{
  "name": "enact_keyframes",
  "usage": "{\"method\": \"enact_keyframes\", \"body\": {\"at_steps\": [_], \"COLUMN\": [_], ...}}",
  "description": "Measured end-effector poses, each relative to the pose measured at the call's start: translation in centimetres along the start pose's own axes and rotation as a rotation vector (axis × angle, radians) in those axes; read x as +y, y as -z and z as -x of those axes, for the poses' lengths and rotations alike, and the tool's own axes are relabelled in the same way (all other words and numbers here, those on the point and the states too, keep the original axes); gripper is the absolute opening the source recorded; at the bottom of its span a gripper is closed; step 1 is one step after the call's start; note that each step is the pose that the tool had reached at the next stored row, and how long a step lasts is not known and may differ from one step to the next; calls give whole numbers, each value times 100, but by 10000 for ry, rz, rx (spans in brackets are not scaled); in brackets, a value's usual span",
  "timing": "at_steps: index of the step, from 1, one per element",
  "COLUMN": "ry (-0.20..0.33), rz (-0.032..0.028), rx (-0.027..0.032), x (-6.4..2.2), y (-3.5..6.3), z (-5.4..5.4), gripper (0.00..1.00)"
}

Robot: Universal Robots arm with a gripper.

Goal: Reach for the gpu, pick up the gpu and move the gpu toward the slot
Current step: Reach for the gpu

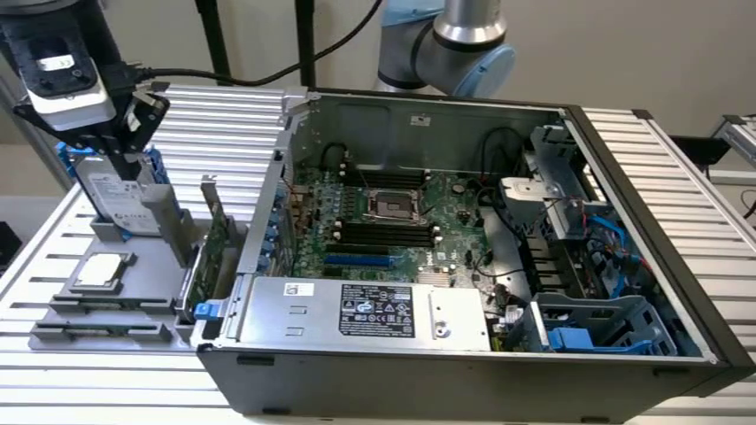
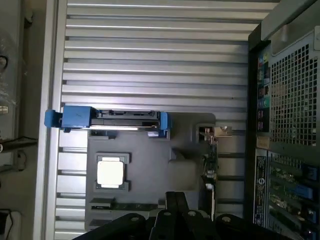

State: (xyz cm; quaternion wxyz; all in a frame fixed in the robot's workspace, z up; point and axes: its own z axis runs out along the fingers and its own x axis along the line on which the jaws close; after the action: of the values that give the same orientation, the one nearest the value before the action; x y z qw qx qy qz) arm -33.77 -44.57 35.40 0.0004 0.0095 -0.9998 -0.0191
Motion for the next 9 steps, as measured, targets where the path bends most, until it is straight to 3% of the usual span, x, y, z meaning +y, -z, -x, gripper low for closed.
{"method": "enact_keyframes", "body": {"at_steps": [9], "ry": [0], "rz": [0], "rx": [0], "x": [-153], "y": [-71], "z": [385], "gripper": [11]}}
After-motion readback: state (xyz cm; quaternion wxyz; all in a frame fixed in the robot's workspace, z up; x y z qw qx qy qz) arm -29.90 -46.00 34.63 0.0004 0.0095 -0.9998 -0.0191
